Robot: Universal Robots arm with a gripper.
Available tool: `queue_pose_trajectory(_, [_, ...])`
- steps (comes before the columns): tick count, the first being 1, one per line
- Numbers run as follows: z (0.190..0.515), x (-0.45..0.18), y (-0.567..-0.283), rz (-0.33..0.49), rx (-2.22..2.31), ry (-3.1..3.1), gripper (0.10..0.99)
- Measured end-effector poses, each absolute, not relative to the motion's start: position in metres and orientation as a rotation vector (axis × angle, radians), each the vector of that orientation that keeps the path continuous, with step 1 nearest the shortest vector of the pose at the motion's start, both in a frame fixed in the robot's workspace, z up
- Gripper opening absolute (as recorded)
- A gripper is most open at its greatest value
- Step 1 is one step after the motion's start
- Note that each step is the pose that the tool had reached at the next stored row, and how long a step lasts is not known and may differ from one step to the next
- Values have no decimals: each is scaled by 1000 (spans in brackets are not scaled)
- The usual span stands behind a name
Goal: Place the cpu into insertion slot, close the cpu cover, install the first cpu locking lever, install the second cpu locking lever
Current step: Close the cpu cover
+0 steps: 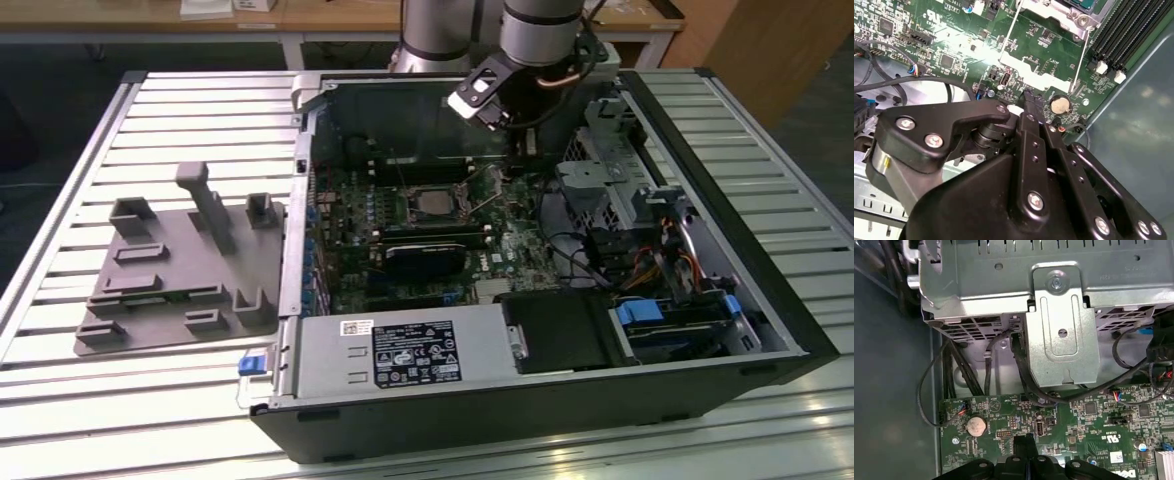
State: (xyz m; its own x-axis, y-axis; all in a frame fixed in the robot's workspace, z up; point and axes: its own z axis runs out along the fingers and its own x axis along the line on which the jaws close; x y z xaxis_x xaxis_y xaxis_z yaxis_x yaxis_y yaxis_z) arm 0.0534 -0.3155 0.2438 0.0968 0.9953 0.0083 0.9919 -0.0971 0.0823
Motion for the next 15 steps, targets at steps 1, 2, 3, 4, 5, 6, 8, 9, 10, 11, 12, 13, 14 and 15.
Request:
queue_pose_trajectory(1, [243,53,-315,95,2285,2073,106])
queue_pose_trajectory(2, [243,53,-315,95,2285,2073,106])
queue_pose_trajectory(3, [243,53,-315,95,2285,2073,106])
queue_pose_trajectory(4, [243,53,-315,95,2285,2073,106])
queue_pose_trajectory(5, [243,53,-315,95,2285,2073,106])
queue_pose_trajectory(6, [243,53,-315,95,2285,2073,106])
queue_pose_trajectory(8, [243,53,-315,95,2285,2073,106])
queue_pose_trajectory(9, [243,53,-315,95,2285,2073,106])
queue_pose_trajectory(10, [243,53,-315,95,2285,2072,106])
queue_pose_trajectory(11, [243,46,-315,87,2288,2076,106])
queue_pose_trajectory(12, [243,46,-315,74,2294,2081,106])
queue_pose_trajectory(13, [243,47,-315,62,2300,2086,106])
queue_pose_trajectory(14, [243,47,-315,49,2306,2092,106])
queue_pose_trajectory(15, [243,47,-315,39,2310,2095,106])
